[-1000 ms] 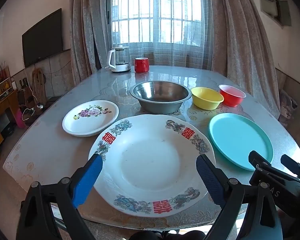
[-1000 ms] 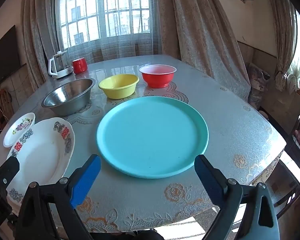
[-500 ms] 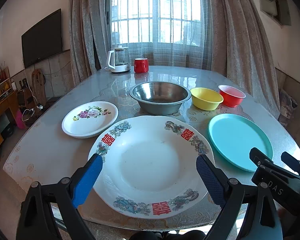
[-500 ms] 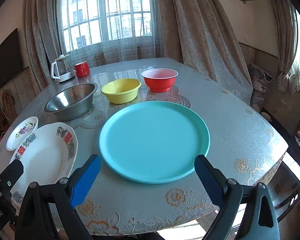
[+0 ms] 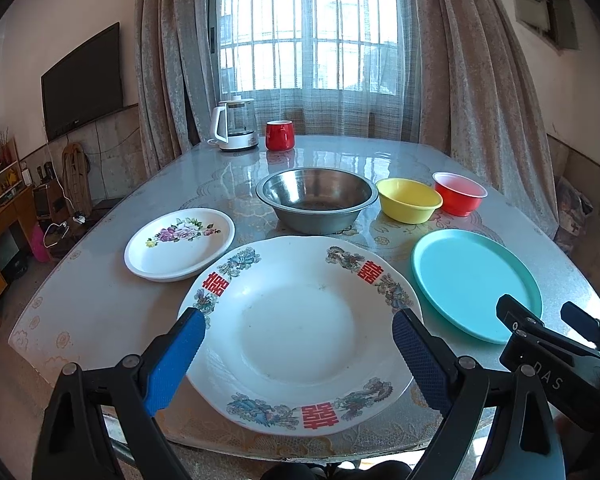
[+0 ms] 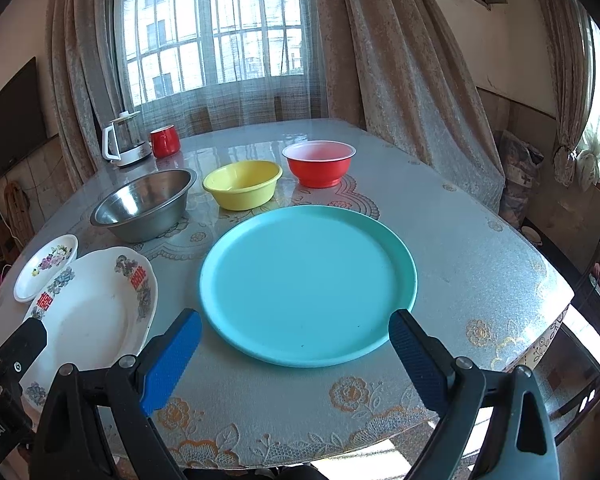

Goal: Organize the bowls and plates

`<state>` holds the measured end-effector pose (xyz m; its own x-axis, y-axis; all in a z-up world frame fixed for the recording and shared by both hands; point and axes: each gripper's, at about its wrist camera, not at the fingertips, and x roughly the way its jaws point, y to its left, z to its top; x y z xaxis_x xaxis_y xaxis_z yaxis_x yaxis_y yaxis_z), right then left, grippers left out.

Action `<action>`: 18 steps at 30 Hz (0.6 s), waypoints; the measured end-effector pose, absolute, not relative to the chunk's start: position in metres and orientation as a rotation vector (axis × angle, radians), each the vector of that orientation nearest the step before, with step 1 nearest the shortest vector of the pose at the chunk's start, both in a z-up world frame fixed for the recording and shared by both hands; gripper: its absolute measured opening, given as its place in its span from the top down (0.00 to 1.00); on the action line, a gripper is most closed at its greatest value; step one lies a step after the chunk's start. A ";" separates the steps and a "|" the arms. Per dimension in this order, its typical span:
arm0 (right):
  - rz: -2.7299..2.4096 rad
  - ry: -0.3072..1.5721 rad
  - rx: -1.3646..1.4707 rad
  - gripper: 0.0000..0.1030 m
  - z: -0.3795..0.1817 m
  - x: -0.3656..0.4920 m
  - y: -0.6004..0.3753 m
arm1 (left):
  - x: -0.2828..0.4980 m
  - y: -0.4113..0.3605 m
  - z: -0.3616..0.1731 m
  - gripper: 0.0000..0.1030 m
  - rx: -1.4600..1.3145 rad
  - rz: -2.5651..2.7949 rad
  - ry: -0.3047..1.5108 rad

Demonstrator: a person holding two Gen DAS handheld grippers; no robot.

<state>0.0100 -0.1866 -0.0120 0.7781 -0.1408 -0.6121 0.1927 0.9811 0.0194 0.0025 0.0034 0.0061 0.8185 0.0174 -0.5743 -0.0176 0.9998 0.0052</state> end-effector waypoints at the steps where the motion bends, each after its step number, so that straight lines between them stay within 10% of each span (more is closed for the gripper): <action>1: -0.180 0.654 0.083 0.06 -0.012 0.010 -0.187 | 0.003 0.003 0.006 0.07 0.000 0.018 0.612; 18: -0.191 0.641 0.096 0.06 -0.009 0.010 -0.191 | 0.001 -0.003 0.009 0.07 0.016 0.010 0.611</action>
